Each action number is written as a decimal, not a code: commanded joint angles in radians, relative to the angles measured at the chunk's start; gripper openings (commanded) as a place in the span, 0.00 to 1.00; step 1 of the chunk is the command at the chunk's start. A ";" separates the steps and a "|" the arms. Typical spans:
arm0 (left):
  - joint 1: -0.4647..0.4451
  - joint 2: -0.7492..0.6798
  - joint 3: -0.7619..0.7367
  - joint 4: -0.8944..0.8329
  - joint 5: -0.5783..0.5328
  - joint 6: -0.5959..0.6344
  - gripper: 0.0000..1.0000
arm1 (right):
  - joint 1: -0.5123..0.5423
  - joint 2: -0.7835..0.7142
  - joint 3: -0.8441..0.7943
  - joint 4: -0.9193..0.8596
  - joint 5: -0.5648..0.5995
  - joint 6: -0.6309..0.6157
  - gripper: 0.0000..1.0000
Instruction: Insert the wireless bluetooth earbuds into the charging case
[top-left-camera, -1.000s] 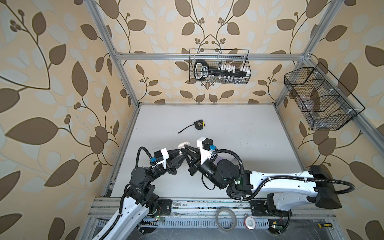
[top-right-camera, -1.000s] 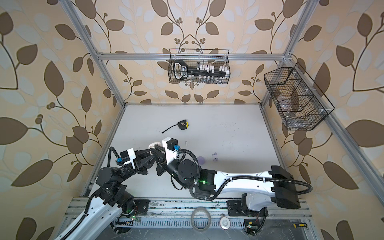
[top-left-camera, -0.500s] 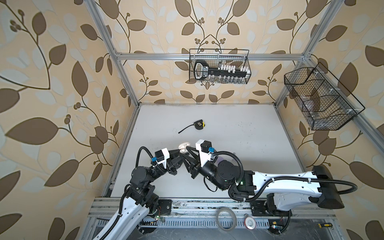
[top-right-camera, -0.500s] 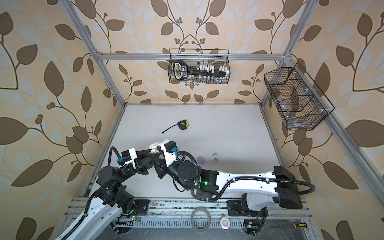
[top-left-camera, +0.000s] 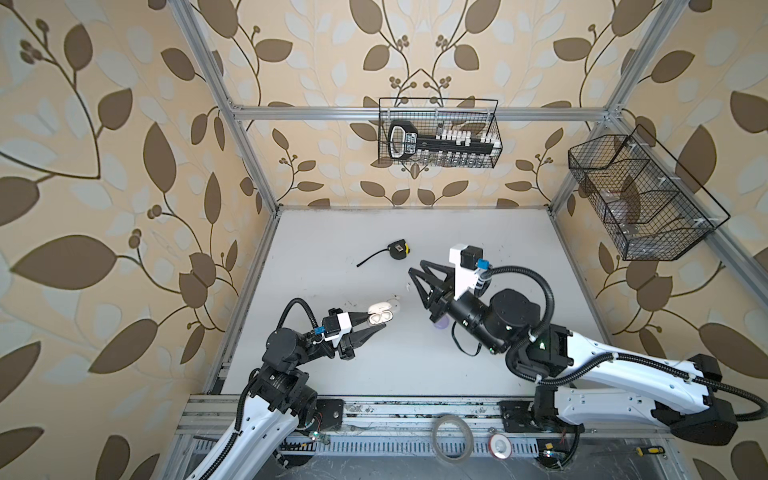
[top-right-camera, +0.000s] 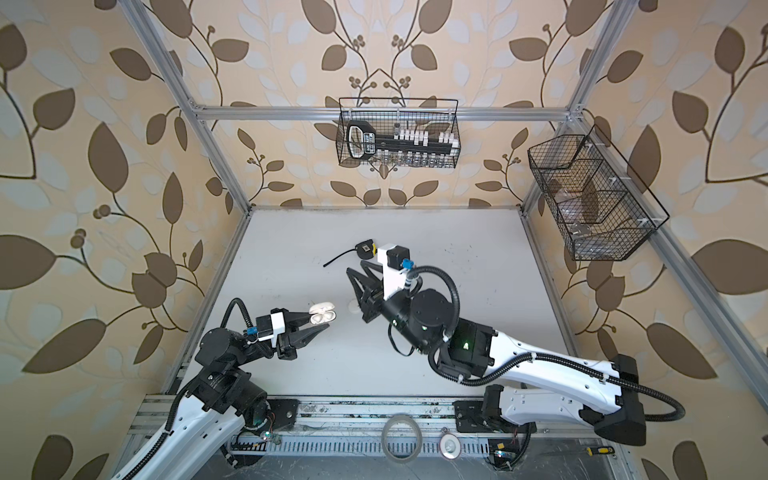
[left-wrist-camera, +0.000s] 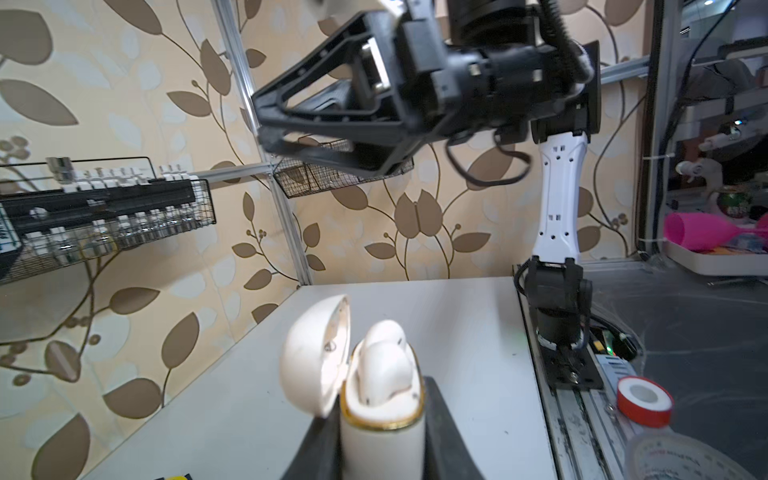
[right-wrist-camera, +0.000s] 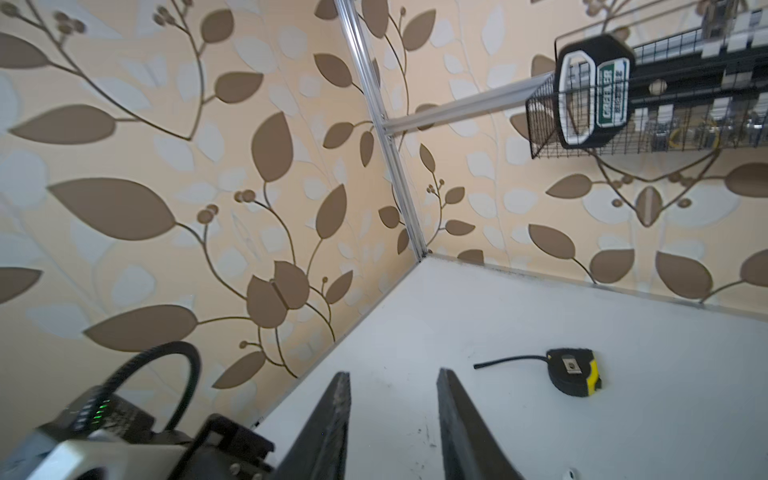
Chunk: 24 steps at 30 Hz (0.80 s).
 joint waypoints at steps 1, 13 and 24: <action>-0.002 -0.005 0.040 -0.047 0.122 0.110 0.00 | -0.079 0.057 -0.015 -0.135 -0.301 0.017 0.36; -0.002 0.070 0.057 -0.038 0.140 0.117 0.00 | -0.030 0.114 -0.110 0.015 -0.540 -0.092 0.39; -0.003 0.119 0.068 -0.041 0.081 0.110 0.00 | 0.085 0.070 -0.128 0.074 -0.467 -0.147 0.36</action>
